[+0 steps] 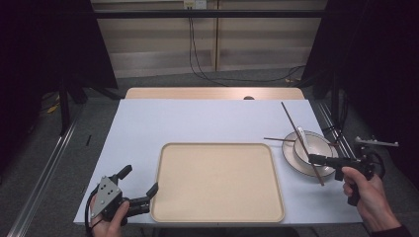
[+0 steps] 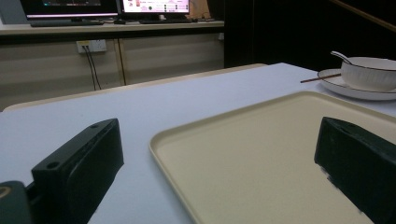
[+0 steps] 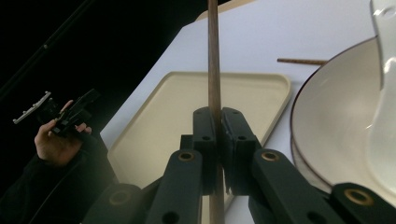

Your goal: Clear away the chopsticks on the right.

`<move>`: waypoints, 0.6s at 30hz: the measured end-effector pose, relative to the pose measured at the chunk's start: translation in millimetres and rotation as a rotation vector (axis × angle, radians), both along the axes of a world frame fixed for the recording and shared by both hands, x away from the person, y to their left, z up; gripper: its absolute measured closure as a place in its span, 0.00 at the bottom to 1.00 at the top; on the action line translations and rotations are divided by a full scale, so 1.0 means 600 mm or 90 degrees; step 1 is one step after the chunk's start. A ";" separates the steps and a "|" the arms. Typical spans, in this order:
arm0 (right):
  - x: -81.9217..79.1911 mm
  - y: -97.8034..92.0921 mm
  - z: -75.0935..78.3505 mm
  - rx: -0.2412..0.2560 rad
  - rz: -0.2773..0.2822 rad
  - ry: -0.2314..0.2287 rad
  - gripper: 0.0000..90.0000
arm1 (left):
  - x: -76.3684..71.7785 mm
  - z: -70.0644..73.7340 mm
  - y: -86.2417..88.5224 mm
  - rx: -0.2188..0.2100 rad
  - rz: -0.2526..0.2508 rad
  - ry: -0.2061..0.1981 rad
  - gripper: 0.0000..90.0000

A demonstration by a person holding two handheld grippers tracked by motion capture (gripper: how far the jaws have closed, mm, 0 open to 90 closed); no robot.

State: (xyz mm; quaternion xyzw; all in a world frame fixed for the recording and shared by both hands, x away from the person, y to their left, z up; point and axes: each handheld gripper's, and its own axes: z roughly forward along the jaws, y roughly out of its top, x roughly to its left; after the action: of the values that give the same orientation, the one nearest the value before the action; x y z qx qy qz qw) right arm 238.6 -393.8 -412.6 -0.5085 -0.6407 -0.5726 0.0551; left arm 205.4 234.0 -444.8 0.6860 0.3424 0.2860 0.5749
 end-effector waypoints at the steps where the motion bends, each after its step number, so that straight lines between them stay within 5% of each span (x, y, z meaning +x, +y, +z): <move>1: -0.003 0.007 -0.003 0.002 0.001 0.007 0.95 | 0.000 0.000 0.000 0.000 0.000 -0.001 0.01; 5: -0.016 0.032 -0.008 0.012 0.003 -0.004 0.95 | 0.000 -0.001 0.000 0.003 0.006 0.003 0.01; 13: -0.033 0.099 -0.021 0.030 0.003 0.049 0.95 | 0.001 0.000 -0.001 0.002 0.002 -0.002 0.01; 18: -0.034 0.136 -0.031 -0.006 0.010 0.066 0.95 | 0.001 0.000 -0.001 0.000 0.001 -0.004 0.01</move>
State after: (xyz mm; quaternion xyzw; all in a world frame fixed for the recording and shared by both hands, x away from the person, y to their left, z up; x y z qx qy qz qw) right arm 218.3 -312.3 -431.5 -0.5331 -0.6433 -0.5420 0.0905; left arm 205.9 233.5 -444.6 0.6845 0.3413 0.2885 0.5759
